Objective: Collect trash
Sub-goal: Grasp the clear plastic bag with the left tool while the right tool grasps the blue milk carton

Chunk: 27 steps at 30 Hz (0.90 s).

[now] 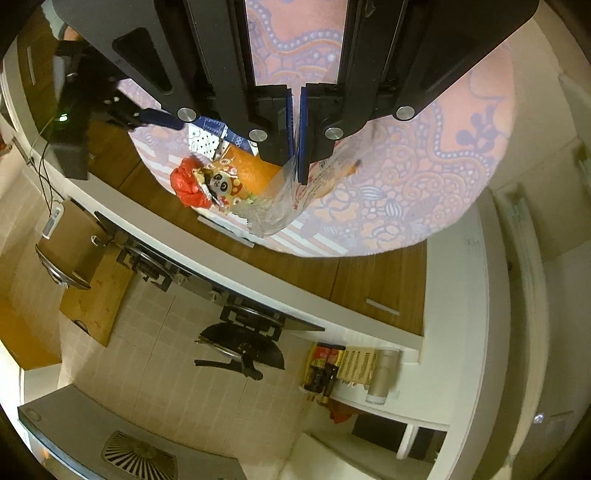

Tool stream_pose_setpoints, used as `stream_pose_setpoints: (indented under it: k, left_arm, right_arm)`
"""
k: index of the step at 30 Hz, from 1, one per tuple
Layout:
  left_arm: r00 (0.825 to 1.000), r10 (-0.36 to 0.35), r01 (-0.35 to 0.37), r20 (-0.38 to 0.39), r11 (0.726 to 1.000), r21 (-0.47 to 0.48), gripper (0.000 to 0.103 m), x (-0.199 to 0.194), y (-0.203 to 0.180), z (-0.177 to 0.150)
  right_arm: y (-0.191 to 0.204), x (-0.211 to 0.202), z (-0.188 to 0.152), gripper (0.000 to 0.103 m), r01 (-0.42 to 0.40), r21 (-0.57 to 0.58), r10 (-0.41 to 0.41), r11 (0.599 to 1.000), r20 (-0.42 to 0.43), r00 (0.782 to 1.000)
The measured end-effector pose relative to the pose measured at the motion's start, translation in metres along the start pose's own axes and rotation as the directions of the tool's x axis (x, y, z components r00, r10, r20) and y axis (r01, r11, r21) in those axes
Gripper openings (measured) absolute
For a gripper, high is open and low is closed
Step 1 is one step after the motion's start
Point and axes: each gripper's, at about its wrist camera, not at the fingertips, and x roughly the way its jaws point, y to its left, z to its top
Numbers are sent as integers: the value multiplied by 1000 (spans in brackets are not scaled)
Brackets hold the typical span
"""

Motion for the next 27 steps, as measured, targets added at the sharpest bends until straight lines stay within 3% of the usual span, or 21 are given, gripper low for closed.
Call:
stream_pose_setpoints:
  k: [1,3,5,11,17,21,27]
  left_arm:
    - [1000,-1,1,2,1000,-1,0,-1,0,1]
    - [1000,-5,5,6,1000,1,0,-2,-2,1]
    - [1000,-14,14,10,1000,8,0,-4,-7,1]
    - [998,-60,59,20,997,42,0,-10,-26,3]
    - [992,-124,121,24,988,90,0,-14,-58,4]
    - [984,-179,176,11,976,127,0,-11,-87,0]
    - [958,-284,285,-36,939,191,0,-1,-149,-14]
  right_arm:
    - [2,1,0,70,-5,0,5,1000,0,1000]
    - [4,2,0,51,-24,1,24,1000,-2,1000]
    - [6,-1,-2,41,-34,2,34,999,2,999]
    - [0,-33,-15,38,-11,52,7,999,73,997]
    - [-20,-80,-35,38,66,150,-87,986,143,986]
    - [-38,-116,-51,38,130,216,-170,968,182,968]
    - [-68,-180,-80,38,246,313,-322,917,221,921]
